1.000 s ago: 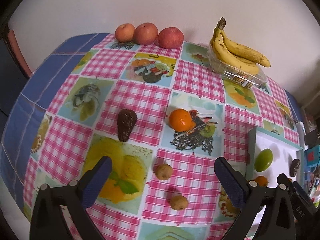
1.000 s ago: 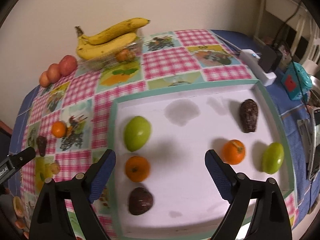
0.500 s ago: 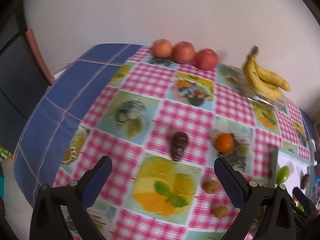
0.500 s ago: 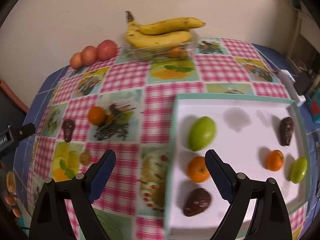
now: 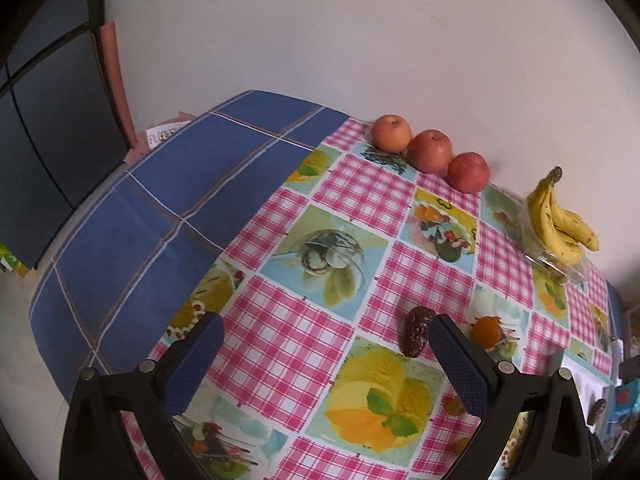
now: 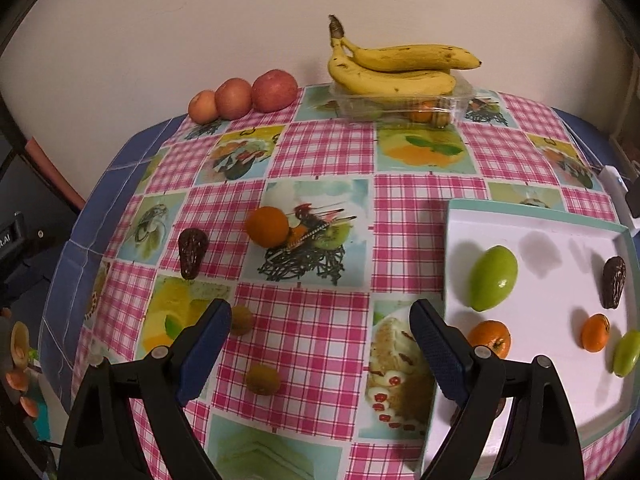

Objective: Organize fruits
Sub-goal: 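Withdraw both open tools from the tray toward the small round fruits, then grasp a small brown round fruit with the right tool while the left tool grasps a small yellow one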

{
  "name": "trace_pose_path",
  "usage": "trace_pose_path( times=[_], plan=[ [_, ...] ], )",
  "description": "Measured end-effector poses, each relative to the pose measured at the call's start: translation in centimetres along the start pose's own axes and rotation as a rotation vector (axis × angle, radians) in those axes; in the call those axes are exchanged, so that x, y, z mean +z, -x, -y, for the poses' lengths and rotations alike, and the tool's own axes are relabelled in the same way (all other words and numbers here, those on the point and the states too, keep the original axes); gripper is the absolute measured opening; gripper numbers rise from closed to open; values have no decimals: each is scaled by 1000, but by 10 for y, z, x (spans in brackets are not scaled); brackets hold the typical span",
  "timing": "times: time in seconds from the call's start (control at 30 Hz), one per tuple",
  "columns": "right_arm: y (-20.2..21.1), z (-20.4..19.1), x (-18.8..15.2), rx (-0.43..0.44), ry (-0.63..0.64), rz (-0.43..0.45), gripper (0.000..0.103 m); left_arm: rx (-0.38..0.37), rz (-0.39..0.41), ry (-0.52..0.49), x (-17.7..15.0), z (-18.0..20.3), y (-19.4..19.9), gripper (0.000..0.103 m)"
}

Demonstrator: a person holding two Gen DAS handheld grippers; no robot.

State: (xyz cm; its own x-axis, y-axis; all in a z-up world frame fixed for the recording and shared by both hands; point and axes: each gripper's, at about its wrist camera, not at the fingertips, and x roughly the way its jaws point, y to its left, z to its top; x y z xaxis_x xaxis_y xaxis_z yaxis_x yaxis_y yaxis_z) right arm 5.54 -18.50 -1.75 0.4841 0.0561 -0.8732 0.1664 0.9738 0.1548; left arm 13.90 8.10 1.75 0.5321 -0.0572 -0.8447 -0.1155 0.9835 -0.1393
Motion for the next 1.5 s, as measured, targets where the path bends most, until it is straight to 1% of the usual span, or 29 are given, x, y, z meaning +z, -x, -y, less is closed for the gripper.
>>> trace_pose_path(
  times=[0.07,0.13,0.2,0.23,0.33,0.4,0.43,0.53,0.57,0.7,0.73,0.8,0.83,0.9,1.1,1.2,1.27,1.5],
  plan=[
    [-2,-4,-1,-4,19,-12,90,-11,-15,-17,-3,5,-2,103],
    [-6,-7,-3,-8,36,-28,87,-18,-42,-43,-7,11,-9,103],
    [-10,-10,-5,-9,46,-50,79,-25,-89,-63,-15,18,-21,103],
    [-13,-12,-7,-11,51,-63,78,-25,-110,-67,-18,20,-27,103],
    [-22,-17,-13,-9,65,-111,74,-5,-170,-79,-29,24,-47,103],
    [-28,-20,-17,0,73,-142,64,19,-214,-83,-37,25,-60,103],
    [-32,-23,-19,9,78,-164,63,23,-226,-79,-39,24,-65,103],
    [-38,-29,-24,34,89,-203,59,25,-250,-52,-43,19,-73,103],
    [-40,-31,-26,42,95,-215,54,23,-254,-44,-44,18,-74,103],
    [-47,-38,-34,57,119,-261,44,21,-257,-24,-45,16,-77,103],
    [-48,-39,-36,58,123,-268,43,19,-257,-21,-44,15,-78,103],
    [-50,-41,-38,53,133,-278,35,16,-256,-20,-45,17,-77,103],
    [-50,-41,-39,53,135,-280,34,15,-256,-21,-44,16,-77,103],
    [-51,-42,-40,66,133,-282,28,11,-258,-27,-44,17,-77,103],
    [-49,-36,-40,59,133,-276,28,-7,-260,-21,-44,21,-78,103],
    [-45,-28,-36,36,116,-256,28,-33,-259,-13,-44,26,-78,103],
    [-41,-19,-32,6,109,-238,28,-52,-258,-14,-44,29,-77,103],
    [-37,10,-24,-31,45,-223,28,-107,-278,-37,-51,52,-77,102]
  ],
)
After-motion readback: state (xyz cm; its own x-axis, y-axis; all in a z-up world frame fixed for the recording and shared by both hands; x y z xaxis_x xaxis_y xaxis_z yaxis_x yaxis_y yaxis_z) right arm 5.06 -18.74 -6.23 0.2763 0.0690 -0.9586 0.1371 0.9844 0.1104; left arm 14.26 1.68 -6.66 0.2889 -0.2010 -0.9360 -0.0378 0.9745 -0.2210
